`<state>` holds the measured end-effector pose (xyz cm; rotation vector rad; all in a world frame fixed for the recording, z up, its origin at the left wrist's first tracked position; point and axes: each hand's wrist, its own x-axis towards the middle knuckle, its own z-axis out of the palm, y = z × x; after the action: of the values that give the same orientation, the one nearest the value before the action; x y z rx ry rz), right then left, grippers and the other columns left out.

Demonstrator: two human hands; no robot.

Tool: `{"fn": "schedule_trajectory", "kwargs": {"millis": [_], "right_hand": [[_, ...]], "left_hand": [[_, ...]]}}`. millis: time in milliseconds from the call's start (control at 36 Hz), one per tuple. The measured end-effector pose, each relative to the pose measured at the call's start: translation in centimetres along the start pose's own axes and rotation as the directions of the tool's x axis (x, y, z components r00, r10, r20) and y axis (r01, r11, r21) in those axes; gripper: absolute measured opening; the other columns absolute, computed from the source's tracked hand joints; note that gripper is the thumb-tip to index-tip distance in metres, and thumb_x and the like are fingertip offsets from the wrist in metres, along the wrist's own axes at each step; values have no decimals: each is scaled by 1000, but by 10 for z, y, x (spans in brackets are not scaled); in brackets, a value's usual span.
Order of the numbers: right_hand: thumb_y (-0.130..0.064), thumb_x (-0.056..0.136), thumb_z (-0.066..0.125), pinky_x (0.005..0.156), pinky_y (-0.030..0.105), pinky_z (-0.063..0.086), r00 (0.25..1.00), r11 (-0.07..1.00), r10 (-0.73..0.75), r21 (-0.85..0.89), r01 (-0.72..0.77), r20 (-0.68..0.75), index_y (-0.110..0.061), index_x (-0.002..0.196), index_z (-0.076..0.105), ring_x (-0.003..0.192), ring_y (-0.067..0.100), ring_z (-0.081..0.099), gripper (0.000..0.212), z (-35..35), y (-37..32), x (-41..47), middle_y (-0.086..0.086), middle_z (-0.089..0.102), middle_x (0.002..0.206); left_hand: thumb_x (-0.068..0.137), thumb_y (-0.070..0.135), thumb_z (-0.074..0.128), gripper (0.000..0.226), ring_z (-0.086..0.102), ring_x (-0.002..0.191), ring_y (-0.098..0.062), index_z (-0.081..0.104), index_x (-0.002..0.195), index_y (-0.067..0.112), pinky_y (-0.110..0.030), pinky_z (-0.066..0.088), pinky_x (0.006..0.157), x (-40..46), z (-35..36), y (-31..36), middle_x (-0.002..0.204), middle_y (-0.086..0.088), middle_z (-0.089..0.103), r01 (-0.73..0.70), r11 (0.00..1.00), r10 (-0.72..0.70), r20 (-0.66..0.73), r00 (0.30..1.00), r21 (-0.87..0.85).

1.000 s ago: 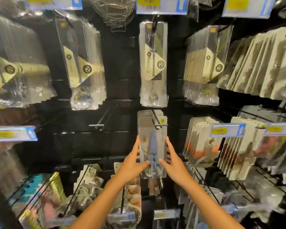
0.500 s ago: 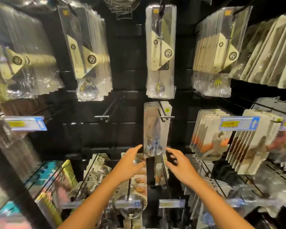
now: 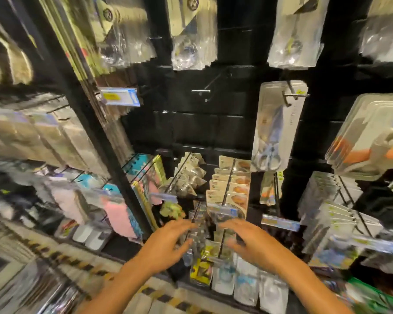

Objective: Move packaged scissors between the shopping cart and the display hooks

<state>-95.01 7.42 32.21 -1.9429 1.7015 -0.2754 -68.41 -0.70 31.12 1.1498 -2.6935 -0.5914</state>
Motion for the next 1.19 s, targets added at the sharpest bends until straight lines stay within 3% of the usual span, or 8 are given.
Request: {"fn": "schedule_trajectory", "kwargs": {"millis": [111,194,500,667,833,1000,1139,1194], "right_hand": [[-30,104,52,119,35,32,990,997,-75,-26,79,119,-34,153,37,148,17,32,51,31,-34,15,-9,30,162],[-33,103,53,110,38,43,976,995,-83,-34,92,201,-30,146,46,137,22,46,43,51,-60,27,-4,44,152],[-46,100,55,108,32,43,919,964,-213,-82,253,330,-46,148,37,136,9,44,51,143,-186,83,-18,40,152],[-43,102,52,111,24,35,872,924,-274,-139,356,406,-38,151,36,141,8,38,52,196,-281,106,-17,36,155],[-47,100,54,115,29,36,782,891,-358,-65,450,510,-43,147,39,141,5,37,50,250,-345,131,-20,35,153],[-47,98,58,101,12,36,711,869,-390,-21,494,585,-36,145,45,125,-7,43,50,292,-393,155,-25,42,137],[-59,93,57,108,22,40,655,846,-420,11,533,628,-43,141,47,128,-3,47,52,318,-418,190,-23,48,139],[-55,95,58,105,9,36,630,826,-442,17,564,639,-42,141,48,124,-9,45,48,327,-426,207,-27,46,136]], "left_hand": [[100,46,49,41,46,129,1,48,141,41,-24,43,103,-59,1,-30,141,23,47,107,994,-108,53,993,21],[100,46,51,40,53,122,-2,50,139,42,-23,48,97,-103,3,-63,135,20,52,182,983,-181,85,980,-12],[92,67,40,47,50,123,7,48,135,51,-19,44,102,-282,-4,-173,138,30,49,421,892,-435,-64,898,-162],[83,69,32,67,50,126,-3,53,137,35,-22,43,103,-375,-24,-208,138,20,52,537,814,-572,-146,807,-220],[99,41,55,41,52,124,-5,51,140,39,-17,41,96,-460,-25,-235,137,18,54,668,694,-711,-109,695,-269],[97,40,59,41,57,116,-4,52,137,41,-27,48,98,-519,-15,-264,135,17,57,732,579,-806,-118,580,-358],[97,40,59,39,56,113,-1,52,136,44,-23,47,98,-542,-6,-282,131,20,57,760,480,-870,-126,476,-438],[98,42,57,37,55,115,-1,53,135,43,-22,46,99,-543,-5,-288,130,21,56,775,443,-890,-116,442,-450]]}}
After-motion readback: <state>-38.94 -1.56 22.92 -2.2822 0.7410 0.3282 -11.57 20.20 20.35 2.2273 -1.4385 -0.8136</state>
